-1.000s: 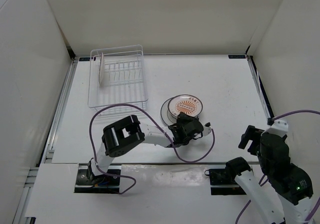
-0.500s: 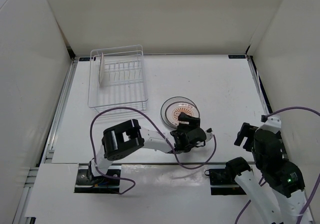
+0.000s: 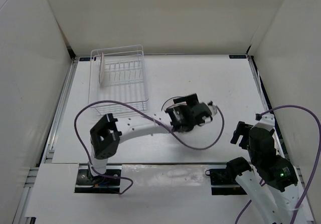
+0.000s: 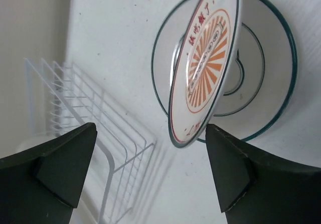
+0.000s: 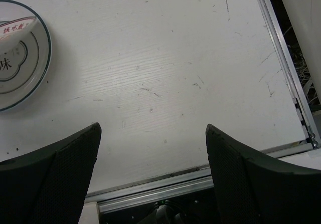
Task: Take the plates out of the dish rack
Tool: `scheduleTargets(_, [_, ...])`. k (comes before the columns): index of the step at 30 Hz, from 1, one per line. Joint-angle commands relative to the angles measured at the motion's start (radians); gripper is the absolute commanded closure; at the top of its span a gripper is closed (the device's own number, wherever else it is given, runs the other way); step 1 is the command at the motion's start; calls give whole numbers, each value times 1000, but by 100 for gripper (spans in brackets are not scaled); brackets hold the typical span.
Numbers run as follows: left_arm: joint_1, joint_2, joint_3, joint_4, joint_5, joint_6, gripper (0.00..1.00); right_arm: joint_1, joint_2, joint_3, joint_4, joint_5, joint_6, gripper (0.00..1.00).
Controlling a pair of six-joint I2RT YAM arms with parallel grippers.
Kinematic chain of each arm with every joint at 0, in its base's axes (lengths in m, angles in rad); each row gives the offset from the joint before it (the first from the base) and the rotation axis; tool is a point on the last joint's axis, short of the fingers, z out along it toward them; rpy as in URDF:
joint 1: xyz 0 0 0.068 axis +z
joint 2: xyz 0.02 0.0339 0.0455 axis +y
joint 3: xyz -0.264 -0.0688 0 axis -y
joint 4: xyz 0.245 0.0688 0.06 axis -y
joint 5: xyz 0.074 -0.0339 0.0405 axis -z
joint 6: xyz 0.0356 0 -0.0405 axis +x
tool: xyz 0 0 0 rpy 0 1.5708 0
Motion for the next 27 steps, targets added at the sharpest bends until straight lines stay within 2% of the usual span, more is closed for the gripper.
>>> scheduleTargets(1, [159, -175, 186, -370, 190, -275, 0, 0, 3, 5, 42, 10, -11, 14])
scheduleTargets(2, [237, -209, 210, -429, 332, -304, 0, 1, -2, 3, 44, 7, -11, 14])
scheduleTargets(4, [366, -285, 269, -478, 425, -407, 0, -2, -2, -3, 42, 5, -12, 14])
scheduleTargets(5, [459, -307, 264, -480, 547, -422, 0, 0, -4, -9, 45, 7, -16, 14])
scheduleTargets(6, [504, -332, 237, -474, 571, -438, 0, -2, -11, -17, 59, 1, -16, 14])
scheduleTargets(7, [616, -399, 221, -434, 586, -438, 0, 0, -14, -28, 70, -10, -23, 14])
scheduleTargets(9, [685, -440, 140, -411, 620, -500, 0, 1, -13, -28, 70, -7, -25, 14])
scheduleTargets(10, [791, -497, 99, -359, 649, -525, 0, 1, -14, -28, 70, -11, -25, 14])
scheduleTargets(12, [859, -540, 33, -322, 710, -551, 0, 1, -13, -29, 70, -14, -26, 14])
scheduleTargets(14, [1000, -546, 20, -276, 752, -631, 0, -3, -13, -35, 78, -15, -28, 14])
scheduleTargets(17, [1144, -481, 55, -294, 796, -718, 0, 1, -16, -38, 79, -19, -31, 14])
scheduleTargets(21, [1216, -373, 115, -299, 871, -781, 0, -2, -19, -37, 75, -15, -31, 14])
scheduleTargets(27, [1273, -203, 209, -265, 884, -824, 0, 0, -27, -46, 81, -15, -31, 12])
